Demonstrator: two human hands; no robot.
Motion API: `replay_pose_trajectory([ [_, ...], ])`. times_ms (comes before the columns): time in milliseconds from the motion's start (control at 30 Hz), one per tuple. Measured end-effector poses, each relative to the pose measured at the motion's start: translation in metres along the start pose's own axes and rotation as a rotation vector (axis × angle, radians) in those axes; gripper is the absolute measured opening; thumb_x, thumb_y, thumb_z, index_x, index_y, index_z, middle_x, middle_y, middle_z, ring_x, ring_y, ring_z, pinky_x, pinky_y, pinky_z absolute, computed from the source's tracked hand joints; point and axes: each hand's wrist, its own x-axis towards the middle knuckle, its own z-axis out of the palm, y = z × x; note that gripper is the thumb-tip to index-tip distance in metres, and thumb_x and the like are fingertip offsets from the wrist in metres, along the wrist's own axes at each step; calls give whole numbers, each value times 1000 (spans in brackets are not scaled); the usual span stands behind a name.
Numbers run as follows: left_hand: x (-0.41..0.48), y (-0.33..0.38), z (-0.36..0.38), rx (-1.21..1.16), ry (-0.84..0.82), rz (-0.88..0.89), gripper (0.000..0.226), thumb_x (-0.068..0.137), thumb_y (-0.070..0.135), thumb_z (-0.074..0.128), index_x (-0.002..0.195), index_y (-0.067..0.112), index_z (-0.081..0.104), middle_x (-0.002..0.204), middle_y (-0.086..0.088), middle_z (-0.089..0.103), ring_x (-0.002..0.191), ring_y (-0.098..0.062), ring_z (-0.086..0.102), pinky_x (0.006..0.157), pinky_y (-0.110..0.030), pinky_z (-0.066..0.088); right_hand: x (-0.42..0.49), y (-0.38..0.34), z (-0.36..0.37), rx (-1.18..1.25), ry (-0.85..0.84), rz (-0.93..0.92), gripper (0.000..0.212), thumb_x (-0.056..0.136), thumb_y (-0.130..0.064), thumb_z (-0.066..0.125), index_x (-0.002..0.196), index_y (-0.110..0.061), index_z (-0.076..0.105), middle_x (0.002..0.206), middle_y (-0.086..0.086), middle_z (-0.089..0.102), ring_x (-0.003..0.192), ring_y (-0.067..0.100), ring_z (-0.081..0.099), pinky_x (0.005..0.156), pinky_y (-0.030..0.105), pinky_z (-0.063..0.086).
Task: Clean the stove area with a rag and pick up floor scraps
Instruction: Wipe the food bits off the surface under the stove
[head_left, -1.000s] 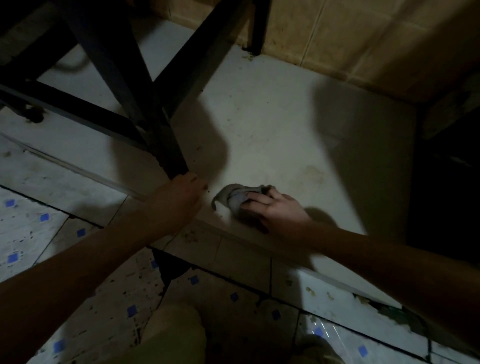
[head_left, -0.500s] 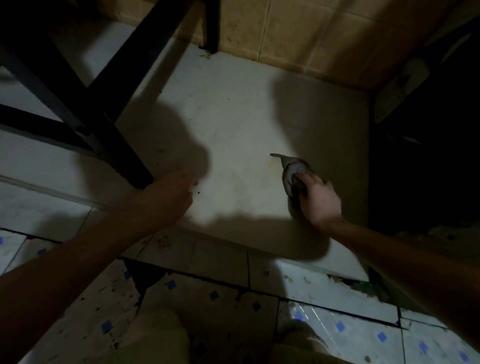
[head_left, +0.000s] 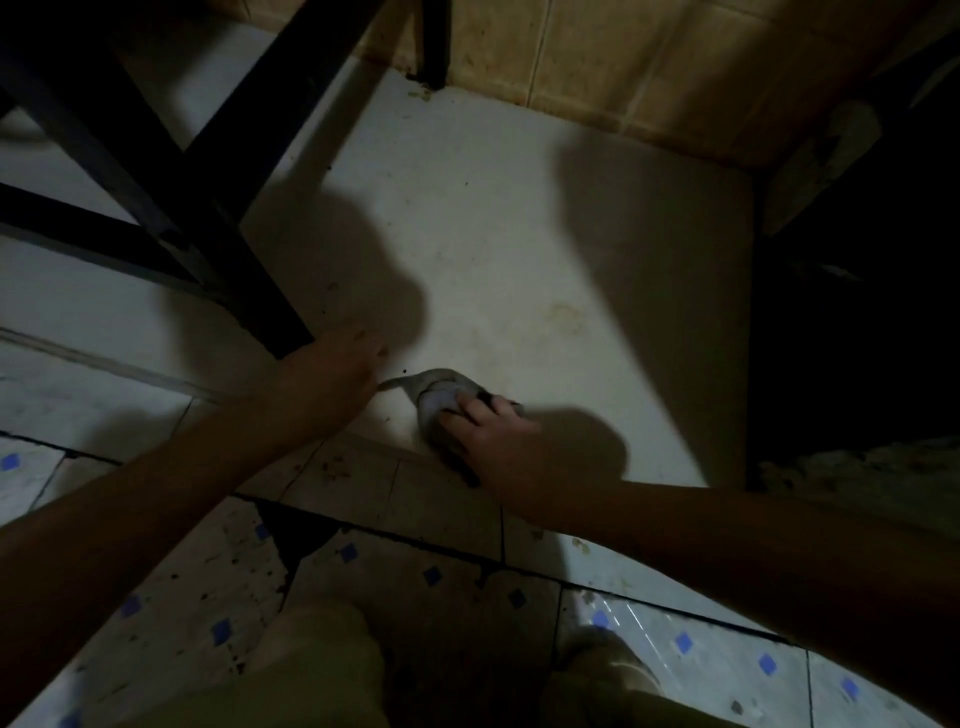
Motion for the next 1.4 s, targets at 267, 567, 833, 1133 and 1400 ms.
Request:
replay_pose_trajectory([
  [267,9,8,3,73,20,145,21,91,5,52,107,-5,62,113,-24,58,106,-39,53,91,-43,43,-8,15,12,-113,-17,-104,62,87,-28,63,142,-23,35,150,8,35,124,36,44,80,41,53],
  [567,28,23,15,87,48,213,28,89,17,54,114,4,59,115,-20,58,104,-37,53,92,-41,41,-79,66,4,-35,182,281,40,84,-25,68,123,-21,62,132,10,58,104,31,62,64,31,56],
  [833,31,46,28,-23,112,230,25,84,11,61,109,10,63,115,-15,59,104,-34,57,93,-39,42,-129,113,13,262,77,718,42,96,-28,44,139,-30,42,151,3,34,126,32,41,94,38,45],
  [1133,32,51,29,-91,95,230,29,89,8,54,118,6,56,119,-14,52,110,-28,49,91,-29,30,-133,111,17,350,158,834,44,94,-22,50,137,-26,46,141,8,44,115,30,51,94,40,47],
  [1400,22,41,22,-61,94,142,29,91,10,53,120,6,57,126,-14,53,114,-27,50,95,-27,30,-97,67,15,206,187,529,36,93,-27,54,129,-24,57,140,6,50,108,32,53,79,34,48],
])
